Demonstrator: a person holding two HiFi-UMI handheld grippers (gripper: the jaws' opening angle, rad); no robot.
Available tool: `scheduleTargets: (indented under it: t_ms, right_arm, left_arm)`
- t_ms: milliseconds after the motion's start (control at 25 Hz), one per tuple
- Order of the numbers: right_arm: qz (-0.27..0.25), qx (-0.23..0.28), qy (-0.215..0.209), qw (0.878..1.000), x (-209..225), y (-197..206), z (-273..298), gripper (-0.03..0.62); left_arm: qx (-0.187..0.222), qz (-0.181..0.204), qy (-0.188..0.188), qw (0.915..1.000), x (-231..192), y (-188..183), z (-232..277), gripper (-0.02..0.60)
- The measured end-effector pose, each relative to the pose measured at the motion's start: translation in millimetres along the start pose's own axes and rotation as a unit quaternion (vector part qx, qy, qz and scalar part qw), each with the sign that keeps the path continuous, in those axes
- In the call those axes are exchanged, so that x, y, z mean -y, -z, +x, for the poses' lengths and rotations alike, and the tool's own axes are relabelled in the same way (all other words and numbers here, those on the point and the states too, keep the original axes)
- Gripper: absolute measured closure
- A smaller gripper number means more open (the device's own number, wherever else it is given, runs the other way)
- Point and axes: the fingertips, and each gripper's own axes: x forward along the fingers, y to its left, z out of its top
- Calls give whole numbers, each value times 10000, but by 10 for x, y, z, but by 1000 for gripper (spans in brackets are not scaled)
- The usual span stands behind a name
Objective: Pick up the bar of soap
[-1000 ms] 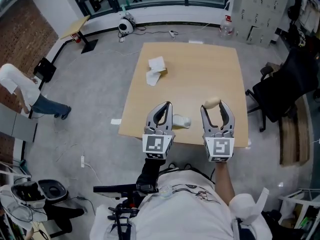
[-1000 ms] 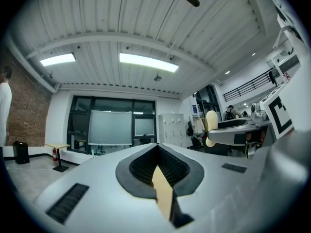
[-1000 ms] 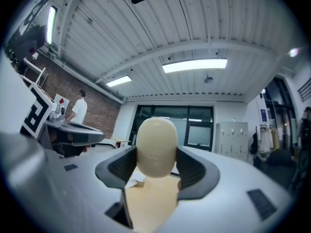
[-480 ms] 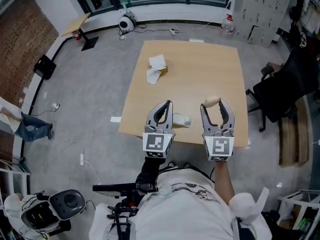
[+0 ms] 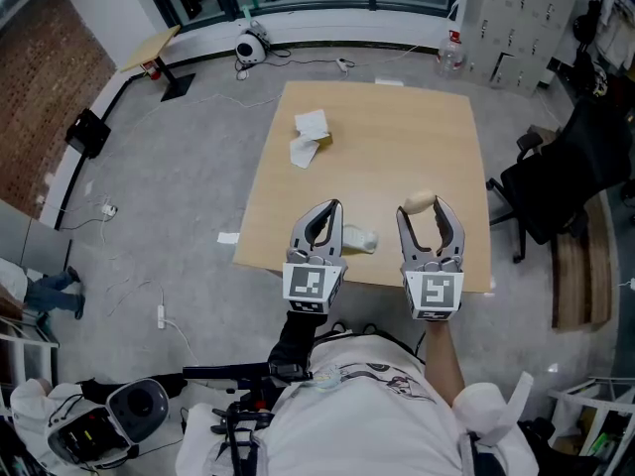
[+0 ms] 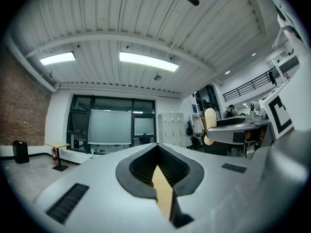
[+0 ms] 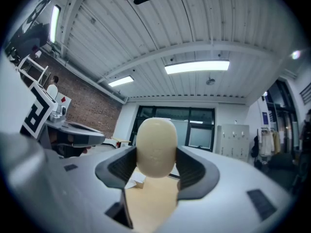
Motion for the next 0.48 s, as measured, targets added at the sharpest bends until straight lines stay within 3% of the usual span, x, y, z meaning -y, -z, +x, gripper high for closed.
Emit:
scheduleTargets:
  t_ms: [480]
  right_arm:
    - [-6, -18, -11, 10000, -33, 61, 11, 345]
  left_arm:
    - [-16, -43, -53, 10000, -36, 53, -12, 577]
